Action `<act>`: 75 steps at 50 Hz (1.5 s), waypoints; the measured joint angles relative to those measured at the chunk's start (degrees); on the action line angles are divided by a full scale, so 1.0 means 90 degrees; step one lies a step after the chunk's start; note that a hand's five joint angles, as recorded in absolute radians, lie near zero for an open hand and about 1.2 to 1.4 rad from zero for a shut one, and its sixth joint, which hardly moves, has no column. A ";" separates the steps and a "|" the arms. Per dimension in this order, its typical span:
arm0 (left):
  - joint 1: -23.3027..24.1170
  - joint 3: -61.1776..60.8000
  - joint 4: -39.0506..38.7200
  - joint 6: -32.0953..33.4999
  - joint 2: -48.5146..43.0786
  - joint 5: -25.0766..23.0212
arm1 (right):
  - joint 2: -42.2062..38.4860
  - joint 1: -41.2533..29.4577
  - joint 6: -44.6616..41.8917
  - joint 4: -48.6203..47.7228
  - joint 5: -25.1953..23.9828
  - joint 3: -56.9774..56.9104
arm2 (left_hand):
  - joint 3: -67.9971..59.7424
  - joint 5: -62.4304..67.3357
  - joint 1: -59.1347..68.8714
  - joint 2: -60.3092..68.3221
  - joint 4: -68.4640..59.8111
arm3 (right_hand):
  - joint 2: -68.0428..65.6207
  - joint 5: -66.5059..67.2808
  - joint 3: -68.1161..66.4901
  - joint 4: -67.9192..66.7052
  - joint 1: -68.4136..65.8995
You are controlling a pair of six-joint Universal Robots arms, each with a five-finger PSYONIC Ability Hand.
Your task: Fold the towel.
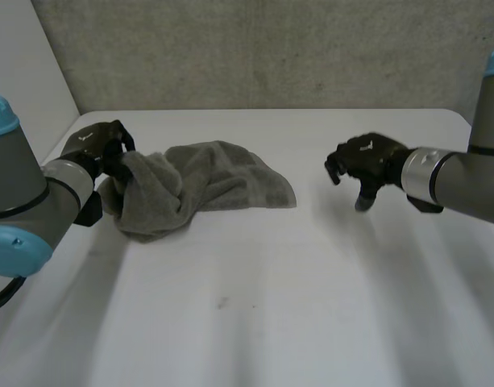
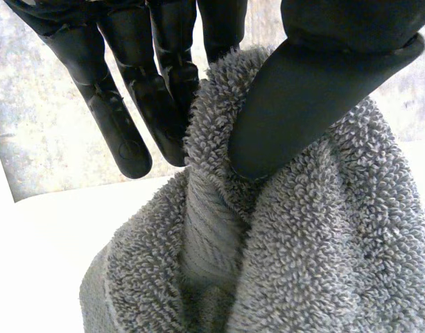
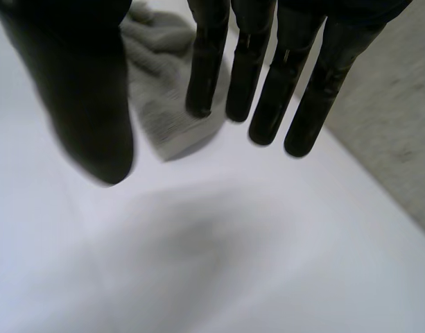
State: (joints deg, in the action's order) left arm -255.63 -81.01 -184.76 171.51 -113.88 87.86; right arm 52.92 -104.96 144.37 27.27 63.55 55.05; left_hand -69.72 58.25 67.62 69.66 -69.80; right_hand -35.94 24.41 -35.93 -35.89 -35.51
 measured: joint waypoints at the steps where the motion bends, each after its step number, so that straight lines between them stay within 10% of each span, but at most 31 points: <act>1: 0.0006 -0.0022 -0.0019 0.0036 0.0007 0.0003 | -0.0011 -0.0001 -0.0009 0.0006 -0.0006 0.0043 | 0.0000 0.0000 0.0000 0.0000 0.0000 | 0.0249 -0.0286 0.0272 0.0272 0.0241; 6: 0.0102 0.0022 -0.0066 0.0134 0.0297 0.0027 | -0.0024 -0.0007 0.0358 -0.0192 -0.0036 0.0234 | 0.0000 0.0000 0.0000 0.0000 0.0000 | 0.2246 -0.2309 0.2269 0.2253 0.2157; 40: 0.1513 0.4903 0.2656 -0.0930 0.1316 0.0865 | -0.0729 -0.1797 0.4606 -0.3218 0.0082 0.1238 | -0.0001 0.0000 0.0000 0.0002 -0.0001 | 0.2286 -0.2238 0.2330 0.2276 0.2345; 49: 0.1507 0.4788 0.2691 -0.0954 0.1198 0.0953 | -0.1223 -0.2181 0.4976 -0.3261 0.0165 0.0995 | -0.0001 0.0000 0.0000 0.0002 -0.0001 | -0.4191 0.4374 -0.4082 -0.4083 -0.4245; 59: 0.1354 0.4093 0.2677 -0.0917 0.1167 0.0956 | -0.0348 -0.1422 0.4819 -0.2759 0.0056 0.0995 | -0.0001 0.0000 0.0000 0.0002 -0.0001 | -0.4469 0.4775 -0.4526 -0.4548 -0.4577; 68: 0.1084 0.3784 0.2650 -0.0911 0.1171 0.0929 | 0.0478 -0.0856 0.3296 -0.1572 -0.0591 0.1856 | -0.0001 0.0000 0.0000 0.0002 -0.0001 | 0.1874 -0.1938 0.1825 0.1810 0.1801; 75: 0.1050 0.3957 0.2633 -0.0903 0.1163 0.0940 | 0.0911 -0.0905 0.2589 -0.1880 -0.0784 0.3441 | -0.0001 0.0000 0.0000 0.0002 -0.0001 | 0.2359 -0.2329 0.2400 0.2348 0.2449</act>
State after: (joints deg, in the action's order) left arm -246.19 -45.39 -161.07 163.37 -103.42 96.32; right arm 61.11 -113.10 167.67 10.35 56.49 86.02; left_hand -69.73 58.25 67.62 69.67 -69.81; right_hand -14.70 3.45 -14.32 -14.76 -13.47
